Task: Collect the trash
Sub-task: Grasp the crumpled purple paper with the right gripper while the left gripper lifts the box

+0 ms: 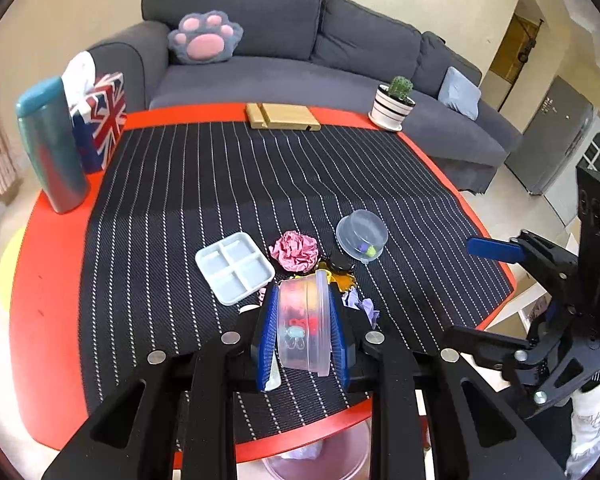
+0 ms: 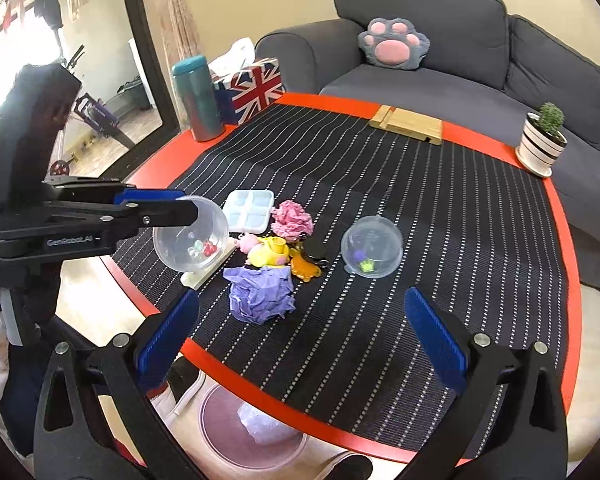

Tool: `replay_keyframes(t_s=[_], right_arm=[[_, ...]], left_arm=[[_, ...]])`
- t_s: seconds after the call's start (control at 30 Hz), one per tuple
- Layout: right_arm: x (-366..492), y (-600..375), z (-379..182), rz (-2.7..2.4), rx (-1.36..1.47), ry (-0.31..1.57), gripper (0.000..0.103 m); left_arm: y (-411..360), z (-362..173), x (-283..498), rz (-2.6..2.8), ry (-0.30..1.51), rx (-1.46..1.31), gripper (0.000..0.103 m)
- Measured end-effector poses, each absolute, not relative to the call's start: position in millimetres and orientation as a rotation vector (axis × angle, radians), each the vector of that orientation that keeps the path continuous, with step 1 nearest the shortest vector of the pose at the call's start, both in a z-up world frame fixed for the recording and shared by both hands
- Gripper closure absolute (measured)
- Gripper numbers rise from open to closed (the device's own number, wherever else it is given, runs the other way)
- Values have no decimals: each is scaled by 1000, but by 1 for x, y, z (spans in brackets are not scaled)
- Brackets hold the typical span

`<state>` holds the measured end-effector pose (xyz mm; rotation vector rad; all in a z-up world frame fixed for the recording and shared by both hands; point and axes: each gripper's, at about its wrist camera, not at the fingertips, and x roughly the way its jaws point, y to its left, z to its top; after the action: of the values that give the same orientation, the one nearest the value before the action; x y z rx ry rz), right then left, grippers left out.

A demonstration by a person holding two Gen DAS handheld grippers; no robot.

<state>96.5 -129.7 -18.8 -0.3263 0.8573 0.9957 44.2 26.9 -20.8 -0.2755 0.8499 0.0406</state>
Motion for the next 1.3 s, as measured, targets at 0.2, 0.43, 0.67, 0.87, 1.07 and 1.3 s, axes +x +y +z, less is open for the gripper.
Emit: replay_keyframes(t_s=[0.2, 0.43, 0.67, 0.87, 1.07, 1.3], right_arm=[[91, -107, -27, 1016, -371, 876, 3], [87, -80, -45, 1021, -452, 912, 3], [88, -66, -57, 1020, -484, 934, 3], [87, -57, -65, 1022, -531, 944, 3], [85, -52, -72, 1016, -576, 957, 20], [85, -50, -77, 994, -616, 953, 51]], left_arm=[[31, -16, 35, 43, 804, -239, 79], [38, -12, 22, 42, 772, -223, 79], [42, -8, 11, 41, 751, -199, 79], [40, -6, 6, 26, 743, -177, 79], [39, -6, 3, 17, 741, -169, 79], [39, -6, 2, 2, 743, -164, 79]])
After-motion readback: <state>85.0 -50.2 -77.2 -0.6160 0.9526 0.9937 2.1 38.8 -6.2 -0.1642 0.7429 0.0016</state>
